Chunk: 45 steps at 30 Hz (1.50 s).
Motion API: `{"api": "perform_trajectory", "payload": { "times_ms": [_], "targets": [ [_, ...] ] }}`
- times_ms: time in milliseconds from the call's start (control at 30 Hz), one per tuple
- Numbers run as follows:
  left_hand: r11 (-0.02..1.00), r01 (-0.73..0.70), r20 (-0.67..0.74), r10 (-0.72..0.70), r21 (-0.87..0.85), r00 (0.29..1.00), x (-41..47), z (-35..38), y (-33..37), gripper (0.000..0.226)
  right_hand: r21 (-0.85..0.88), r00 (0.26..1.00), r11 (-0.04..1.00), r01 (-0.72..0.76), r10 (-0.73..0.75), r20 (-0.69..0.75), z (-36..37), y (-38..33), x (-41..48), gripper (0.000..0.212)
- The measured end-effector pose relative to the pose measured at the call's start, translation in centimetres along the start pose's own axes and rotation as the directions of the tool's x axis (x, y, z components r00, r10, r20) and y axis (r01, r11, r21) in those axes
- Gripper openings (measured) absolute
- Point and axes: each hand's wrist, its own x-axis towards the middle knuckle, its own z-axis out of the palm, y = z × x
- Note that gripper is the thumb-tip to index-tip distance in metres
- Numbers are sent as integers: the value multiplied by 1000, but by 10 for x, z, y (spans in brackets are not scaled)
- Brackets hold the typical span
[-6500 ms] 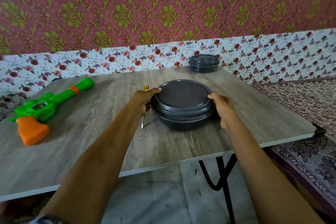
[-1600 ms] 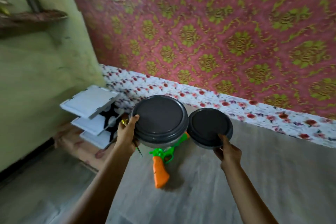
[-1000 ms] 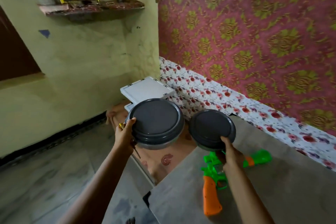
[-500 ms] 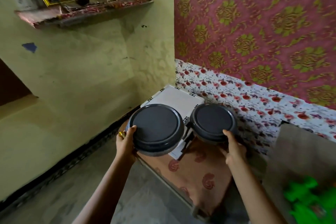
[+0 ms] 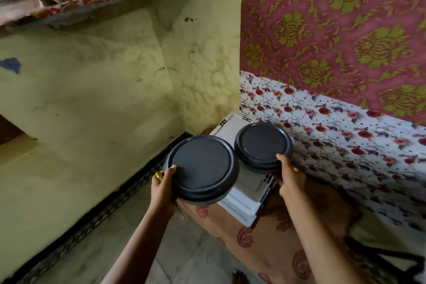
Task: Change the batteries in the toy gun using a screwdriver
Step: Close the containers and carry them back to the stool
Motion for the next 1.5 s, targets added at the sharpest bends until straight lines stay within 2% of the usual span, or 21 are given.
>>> {"api": "perform_trajectory", "payload": {
  "times_ms": [67,133,433,600,667,733,800,867,900,967,1033,1133,1267,1400,1500],
  "targets": [
    [1000,-4,-1,4,29,1000,18,5,3,39,-47,999,999,-28,27,-23,16,3,13,55],
    [999,-15,-13,16,30,1000,33,7,5,33,-58,999,998,-26,23,-41,29,8,23,42],
    [1000,11,104,-13,21,995,85,1,20,30,-172,975,984,53,-88,-202,52,25,32,41],
    [997,13,184,-27,72,983,109,-6,38,40,-88,968,992,91,-109,-227,60,38,26,44],
    [994,35,220,-56,102,974,117,-14,46,39,-62,960,991,122,-134,-248,62,56,25,38],
    [992,42,273,-74,122,959,122,-25,52,33,-43,937,985,168,-173,-304,63,85,28,36],
    [991,51,309,-88,124,947,121,-36,55,21,-1,928,983,186,-176,-328,77,98,-18,32],
    [988,72,353,-118,139,928,117,-50,55,15,29,941,985,169,-152,-304,90,118,-57,26],
    [985,85,369,-137,153,919,115,-55,53,14,44,962,989,139,-124,-244,96,128,-74,22],
    [975,109,400,-181,196,899,111,-66,47,13,37,990,997,68,-63,-123,102,155,-96,27],
    [961,134,415,-227,243,881,110,-74,35,14,8,995,1000,28,-27,-100,104,178,-107,41],
    [945,167,407,-276,283,871,105,-79,16,19,-22,996,1000,9,-11,-83,99,200,-118,27],
    [917,204,412,-341,341,845,104,-75,-15,26,-15,990,1000,-21,18,-143,86,217,-110,35],
    [876,182,364,-364,446,858,112,-56,-53,30,39,961,999,-31,40,-275,71,229,-75,41],
    [847,172,337,-376,504,863,124,-34,-83,40,54,937,999,1,17,-349,65,234,-45,34]
  ]
}}
